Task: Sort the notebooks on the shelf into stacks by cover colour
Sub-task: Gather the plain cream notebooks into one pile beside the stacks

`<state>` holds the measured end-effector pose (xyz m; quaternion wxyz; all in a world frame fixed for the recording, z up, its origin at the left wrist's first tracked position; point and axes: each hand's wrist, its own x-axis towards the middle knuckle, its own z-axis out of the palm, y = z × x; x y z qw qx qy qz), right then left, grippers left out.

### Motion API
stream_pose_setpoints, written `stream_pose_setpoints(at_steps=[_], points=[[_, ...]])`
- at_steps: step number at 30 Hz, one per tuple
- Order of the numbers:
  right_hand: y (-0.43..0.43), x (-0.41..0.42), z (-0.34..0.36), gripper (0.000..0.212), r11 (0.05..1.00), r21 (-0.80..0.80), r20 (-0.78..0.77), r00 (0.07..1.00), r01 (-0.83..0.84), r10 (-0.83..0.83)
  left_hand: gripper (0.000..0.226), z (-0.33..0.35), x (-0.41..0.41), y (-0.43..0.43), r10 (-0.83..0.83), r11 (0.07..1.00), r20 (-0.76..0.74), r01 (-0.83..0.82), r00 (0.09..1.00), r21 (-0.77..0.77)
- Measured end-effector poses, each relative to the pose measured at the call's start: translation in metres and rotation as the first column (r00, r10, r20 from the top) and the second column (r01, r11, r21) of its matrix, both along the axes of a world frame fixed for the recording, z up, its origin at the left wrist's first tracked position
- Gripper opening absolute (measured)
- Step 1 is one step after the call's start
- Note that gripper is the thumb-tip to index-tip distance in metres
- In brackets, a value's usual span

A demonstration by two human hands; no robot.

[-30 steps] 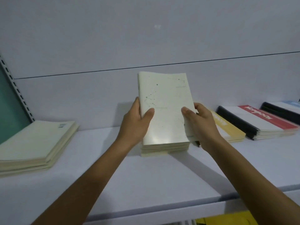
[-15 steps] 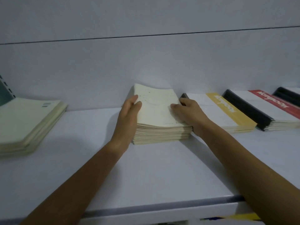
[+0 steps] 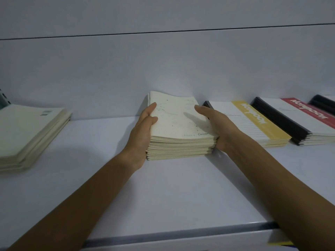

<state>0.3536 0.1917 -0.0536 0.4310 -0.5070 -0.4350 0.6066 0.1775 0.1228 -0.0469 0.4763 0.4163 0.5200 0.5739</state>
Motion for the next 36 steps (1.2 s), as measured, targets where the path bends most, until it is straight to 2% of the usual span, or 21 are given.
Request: stream_pose_setpoints(at_steps=[2, 4, 5, 8, 9, 12, 15, 18, 21, 22, 23, 25, 27, 29, 32, 34, 36], points=[[-0.002, -0.003, 0.002, 0.090, 1.000, 0.012, 0.028, 0.999, -0.017, 0.016, 0.036, 0.000, 0.000, 0.000, 0.000, 1.000, 0.004, 0.000, 1.000, 0.008], [-0.003, -0.002, 0.002, 0.096, 1.000, 0.021, 0.027, 1.000, -0.004, 0.003, 0.035, -0.001, -0.001, 0.000, -0.010, 1.000, -0.001, 0.010, 1.000, 0.010], [-0.002, -0.001, 0.003, 0.089, 1.000, 0.014, 0.016, 1.000, 0.004, -0.005, 0.035, -0.001, -0.002, -0.001, -0.017, 1.000, 0.000, 0.017, 1.000, 0.009], [-0.001, 0.003, 0.003, 0.045, 1.000, -0.010, -0.029, 1.000, 0.009, -0.010, 0.033, -0.002, -0.004, 0.000, -0.026, 1.000, -0.027, 0.027, 0.999, 0.014], [0.001, 0.004, 0.002, 0.041, 1.000, -0.013, -0.034, 0.999, 0.006, -0.007, 0.032, -0.002, -0.005, 0.001, -0.014, 1.000, -0.079, 0.016, 0.997, 0.026], [0.004, 0.005, 0.001, 0.046, 1.000, -0.014, -0.030, 0.999, 0.022, -0.022, 0.031, -0.004, -0.009, 0.004, 0.108, 0.977, -0.374, -0.029, 0.921, 0.211], [0.004, 0.004, -0.001, 0.045, 1.000, -0.015, -0.049, 0.999, 0.015, -0.016, 0.026, -0.005, -0.016, 0.004, 0.200, 0.923, -0.552, 0.034, 0.809, 0.384], [0.002, 0.004, 0.002, 0.050, 1.000, -0.012, -0.077, 0.997, 0.012, -0.012, 0.026, -0.007, -0.019, 0.005, 0.233, 0.915, -0.574, 0.024, 0.785, 0.403], [-0.003, 0.001, 0.006, 0.076, 0.996, 0.066, -0.053, 0.997, 0.067, -0.064, 0.025, -0.008, -0.021, 0.008, 0.206, 0.922, -0.538, 0.022, 0.817, 0.385], [-0.005, 0.001, 0.007, 0.075, 0.987, 0.131, -0.011, 0.995, 0.098, -0.097, 0.025, -0.009, -0.022, 0.009, 0.210, 0.922, -0.542, 0.021, 0.813, 0.388], [-0.008, 0.001, 0.007, 0.066, 0.970, 0.213, 0.037, 0.991, 0.120, -0.131, 0.026, -0.009, -0.024, 0.010, 0.219, 0.919, -0.553, 0.020, 0.803, 0.393], [-0.016, 0.000, 0.006, 0.046, 0.897, 0.417, 0.141, 0.965, 0.143, -0.220, 0.027, -0.009, -0.025, 0.011, 0.239, 0.914, -0.593, 0.027, 0.769, 0.404], [-0.024, -0.002, 0.004, 0.036, 0.770, 0.630, 0.244, 0.913, 0.107, -0.327, 0.029, -0.009, -0.026, 0.012, 0.257, 0.912, -0.648, 0.042, 0.717, 0.409], [-0.030, -0.008, -0.001, 0.032, 0.631, 0.775, 0.339, 0.833, 0.016, -0.437, 0.033, -0.009, -0.026, 0.013, 0.285, 0.902, -0.695, 0.061, 0.660, 0.427], [-0.034, -0.017, -0.007, 0.033, 0.508, 0.845, 0.475, 0.672, -0.168, -0.568, 0.040, -0.009, -0.027, 0.013, 0.315, 0.889, -0.740, 0.087, 0.594, 0.449], [-0.039, -0.021, -0.005, 0.029, 0.411, 0.883, 0.462, 0.579, -0.228, -0.672, 0.043, -0.008, -0.027, 0.011, 0.335, 0.883, -0.761, 0.098, 0.556, 0.460], [-0.046, -0.024, 0.002, 0.023, 0.294, 0.916, 0.398, 0.507, -0.274, -0.765, 0.044, -0.004, -0.026, 0.007, 0.346, 0.886, -0.808, 0.119, 0.477, 0.449]])
